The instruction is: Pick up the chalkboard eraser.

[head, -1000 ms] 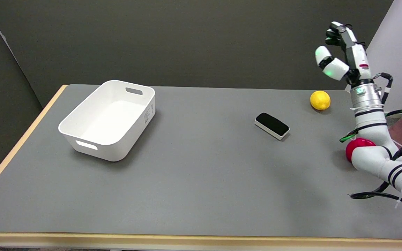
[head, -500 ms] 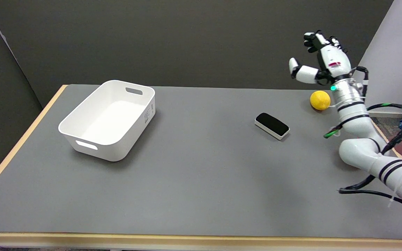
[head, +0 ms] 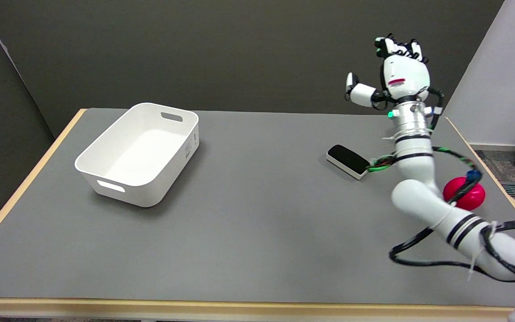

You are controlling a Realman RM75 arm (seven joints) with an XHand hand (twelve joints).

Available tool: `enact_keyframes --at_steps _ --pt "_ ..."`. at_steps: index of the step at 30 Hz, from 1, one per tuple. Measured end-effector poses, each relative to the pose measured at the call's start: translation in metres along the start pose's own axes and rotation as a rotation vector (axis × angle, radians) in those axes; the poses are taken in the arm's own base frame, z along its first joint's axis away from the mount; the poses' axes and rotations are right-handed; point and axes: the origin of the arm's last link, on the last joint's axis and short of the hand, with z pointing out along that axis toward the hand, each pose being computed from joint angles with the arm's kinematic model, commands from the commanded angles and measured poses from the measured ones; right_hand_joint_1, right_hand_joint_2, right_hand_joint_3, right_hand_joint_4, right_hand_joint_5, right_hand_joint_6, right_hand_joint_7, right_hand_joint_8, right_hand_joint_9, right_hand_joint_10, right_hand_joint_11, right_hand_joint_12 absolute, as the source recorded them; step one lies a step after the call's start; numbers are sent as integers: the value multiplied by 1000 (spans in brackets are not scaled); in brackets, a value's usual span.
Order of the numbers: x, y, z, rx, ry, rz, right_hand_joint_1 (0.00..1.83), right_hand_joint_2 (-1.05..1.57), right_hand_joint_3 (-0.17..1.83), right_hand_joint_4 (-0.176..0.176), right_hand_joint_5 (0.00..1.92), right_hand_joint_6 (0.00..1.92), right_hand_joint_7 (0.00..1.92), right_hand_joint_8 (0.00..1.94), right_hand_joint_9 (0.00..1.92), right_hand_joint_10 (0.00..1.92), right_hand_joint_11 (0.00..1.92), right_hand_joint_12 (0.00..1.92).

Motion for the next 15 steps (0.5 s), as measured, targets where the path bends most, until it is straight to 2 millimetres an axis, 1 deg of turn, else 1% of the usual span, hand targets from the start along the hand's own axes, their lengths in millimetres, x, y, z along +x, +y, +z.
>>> enact_keyframes --at_steps 2,3,8,11,15 --pt "2 -12 -7 -16 24 -4 643 726 831 -176 234 516 429 719 356 1156 26 1270" --pt "3 -21 -12 -25 35 -9 643 726 832 -176 233 516 426 719 356 1156 31 1274" --pt "3 -54 -40 -70 52 -20 643 726 833 -176 232 514 424 717 353 1154 37 1278" --pt "1 -69 -58 -105 45 -26 643 726 834 -176 228 508 420 714 349 1149 43 1283" --pt "-3 -82 -79 -146 24 -33 641 729 833 -176 220 500 410 708 339 1138 50 1287"
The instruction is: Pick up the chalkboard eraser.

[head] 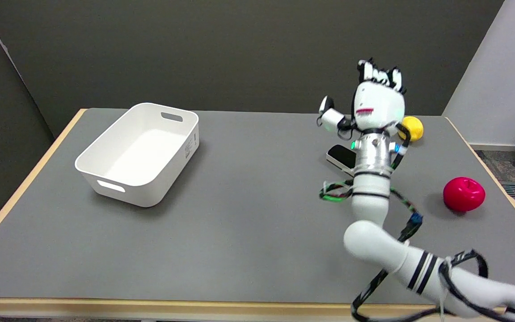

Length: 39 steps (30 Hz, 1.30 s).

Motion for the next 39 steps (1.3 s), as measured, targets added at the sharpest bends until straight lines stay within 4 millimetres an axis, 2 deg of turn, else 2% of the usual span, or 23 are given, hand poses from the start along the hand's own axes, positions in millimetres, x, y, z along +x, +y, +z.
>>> enact_keyframes --at_steps 10,17,27,39 --pt "-13 -3 -43 -110 -93 -38 648 720 843 -176 213 484 380 668 307 1098 49 1286" --pt "-18 -1 -51 -146 -138 -63 658 708 851 -176 206 472 341 633 280 1067 49 1286" --pt "-36 10 -39 -199 -267 -98 660 698 855 -176 167 422 244 542 214 991 44 1284" --pt "-61 26 -8 -237 -439 -157 649 679 860 -176 82 347 116 423 169 945 35 1278"
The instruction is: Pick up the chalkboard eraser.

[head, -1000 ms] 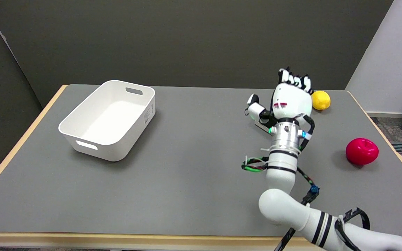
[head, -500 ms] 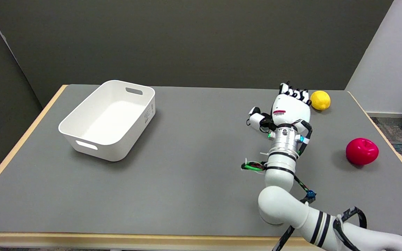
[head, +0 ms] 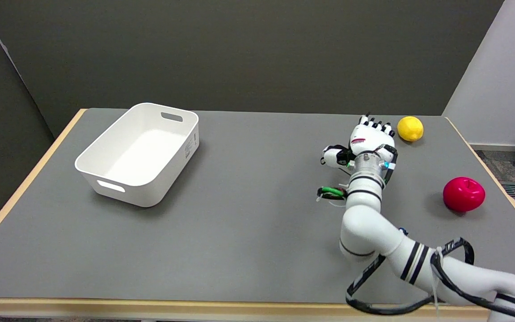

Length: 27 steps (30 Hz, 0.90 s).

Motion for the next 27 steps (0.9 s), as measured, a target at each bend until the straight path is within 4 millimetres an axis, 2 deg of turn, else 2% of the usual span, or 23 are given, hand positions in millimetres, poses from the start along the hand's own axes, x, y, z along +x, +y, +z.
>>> enact_keyframes --at_steps 11,27 --pt "-8 2 27 -10 -110 -33 640 673 854 -176 80 346 112 415 149 923 34 1278" --pt "-25 7 37 -18 -220 -45 658 666 858 -176 79 348 132 425 165 936 86 1327"
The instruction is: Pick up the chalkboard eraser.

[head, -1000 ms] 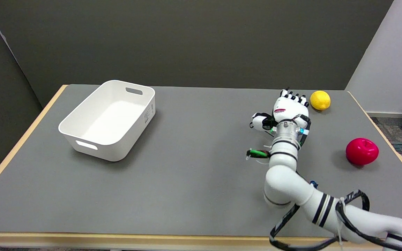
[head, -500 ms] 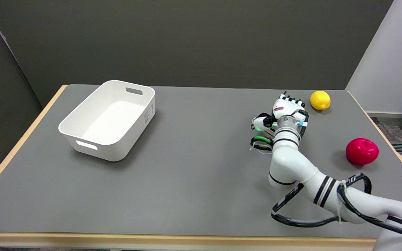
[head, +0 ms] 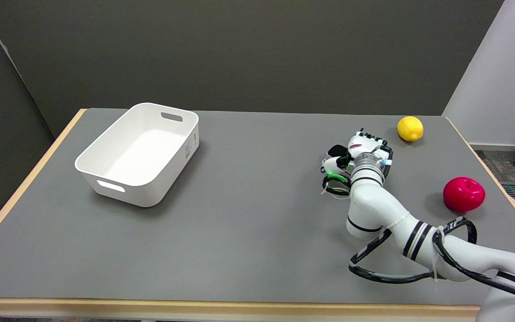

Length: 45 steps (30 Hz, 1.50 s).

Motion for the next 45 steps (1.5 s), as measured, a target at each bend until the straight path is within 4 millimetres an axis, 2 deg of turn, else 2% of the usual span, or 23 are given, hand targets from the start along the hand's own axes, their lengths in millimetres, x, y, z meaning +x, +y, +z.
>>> enact_keyframes --at_steps 3,5,7,9,10,11,12,14,16,21,22,28,29,31,39,45 --pt "-3 1 2 3 -16 -4 666 666 857 -176 84 355 153 437 172 942 96 1337" --pt "-5 1 3 5 -24 -6 709 681 856 -176 113 388 239 498 226 992 131 1370" --pt "-7 2 4 8 -31 -10 812 745 884 -176 232 568 478 776 415 1170 267 1517" --pt "-7 2 5 13 -33 -14 826 797 870 -176 343 828 598 990 514 1262 371 1619" --pt "-8 2 6 16 -34 -15 932 951 630 -176 392 1075 663 1198 589 1310 436 1683" --pt "-8 1 6 19 -35 -17 1079 1156 298 -176 436 1362 729 1444 674 1358 505 1752" --pt "-8 1 7 23 -33 -21 1162 1271 112 -176 467 1518 766 1589 721 1392 540 1792" --pt "-7 0 8 32 -24 -30 1160 1262 131 -176 488 1492 759 1628 728 1438 531 1812" --pt "-4 -1 9 45 -5 -44 1152 1227 232 -176 499 1459 723 1723 785 1572 539 1908" --pt "-1 -4 9 77 34 -82 1145 1238 242 -176 486 1462 695 1785 804 1681 510 1921" --pt "0 -5 9 85 45 -91 1133 1357 31 -176 463 1470 666 1835 791 1612 508 1913" --pt "12 -11 7 119 121 -124 1119 1391 -19 -176 458 1476 649 1866 815 1657 571 1921" --pt "15 -12 7 125 136 -126 1125 1362 32 -176 466 1466 654 1855 817 1672 560 1921" --pt "20 -14 5 135 160 -130 1140 1140 423 -176 575 1633 623 1688 793 1829 560 1921" --pt "67 -47 -11 248 371 -84 1139 1135 437 -176 577 1638 623 1692 783 1832 524 1921" --pt "95 -87 -28 410 463 42 1108 1214 360 -176 512 1702 552 1775 785 1828 270 1921"
